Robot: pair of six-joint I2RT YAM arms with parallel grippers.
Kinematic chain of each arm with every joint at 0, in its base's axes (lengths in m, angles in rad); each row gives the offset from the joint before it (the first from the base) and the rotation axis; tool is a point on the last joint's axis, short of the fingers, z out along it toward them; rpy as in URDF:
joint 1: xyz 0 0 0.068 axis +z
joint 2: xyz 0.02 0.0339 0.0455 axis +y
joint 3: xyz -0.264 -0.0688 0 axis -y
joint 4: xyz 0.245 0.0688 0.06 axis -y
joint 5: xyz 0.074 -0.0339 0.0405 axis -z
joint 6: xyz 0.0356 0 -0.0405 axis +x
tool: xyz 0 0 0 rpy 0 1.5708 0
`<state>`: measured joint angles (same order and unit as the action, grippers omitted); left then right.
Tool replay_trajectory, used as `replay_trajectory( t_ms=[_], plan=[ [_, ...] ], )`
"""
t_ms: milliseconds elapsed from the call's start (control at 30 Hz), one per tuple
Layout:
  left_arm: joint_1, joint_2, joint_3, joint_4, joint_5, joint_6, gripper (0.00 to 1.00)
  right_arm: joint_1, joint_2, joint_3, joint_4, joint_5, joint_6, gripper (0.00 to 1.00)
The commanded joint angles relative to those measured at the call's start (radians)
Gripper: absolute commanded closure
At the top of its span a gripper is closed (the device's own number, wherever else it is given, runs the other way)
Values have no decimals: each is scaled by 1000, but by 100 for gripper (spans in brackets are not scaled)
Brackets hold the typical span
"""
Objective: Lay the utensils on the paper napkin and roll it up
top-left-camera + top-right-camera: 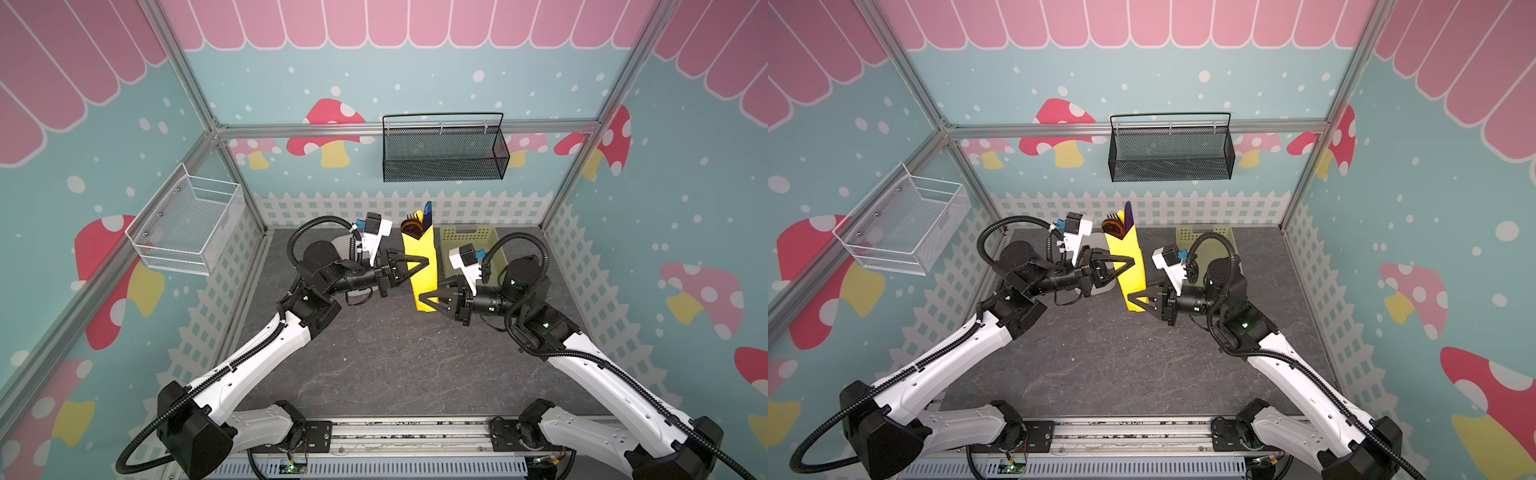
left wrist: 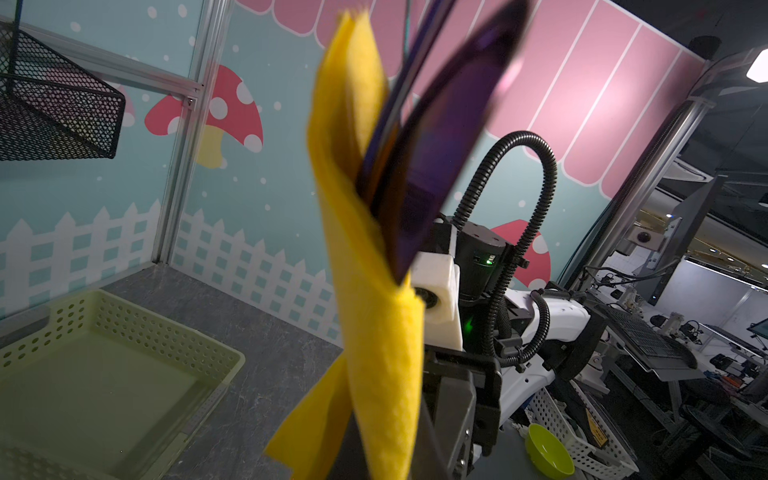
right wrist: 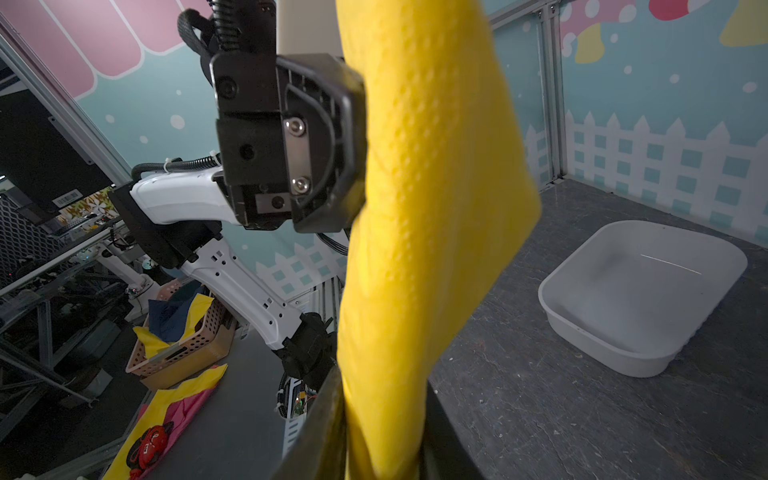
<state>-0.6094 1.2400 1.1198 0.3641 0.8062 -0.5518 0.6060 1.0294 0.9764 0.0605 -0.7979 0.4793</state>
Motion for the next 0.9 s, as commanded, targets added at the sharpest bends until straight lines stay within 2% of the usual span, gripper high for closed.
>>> replay_trajectory(
  t_ms=[0,367,700,767,867],
  plan=[
    [3,8,29,64,20,-20,100,19,8,40,34,-24,-19,74],
    [3,24,37,26,34,-3,100,49,26,58,59,-38,-21,73],
    [3,14,40,4,34,1,100,52,9,48,60,-6,-22,91],
    [4,5,37,2,27,3,96,52,3,44,59,2,-24,93],
    [5,-22,29,-15,7,18,83,52,-6,39,60,15,-24,95]
  ],
)
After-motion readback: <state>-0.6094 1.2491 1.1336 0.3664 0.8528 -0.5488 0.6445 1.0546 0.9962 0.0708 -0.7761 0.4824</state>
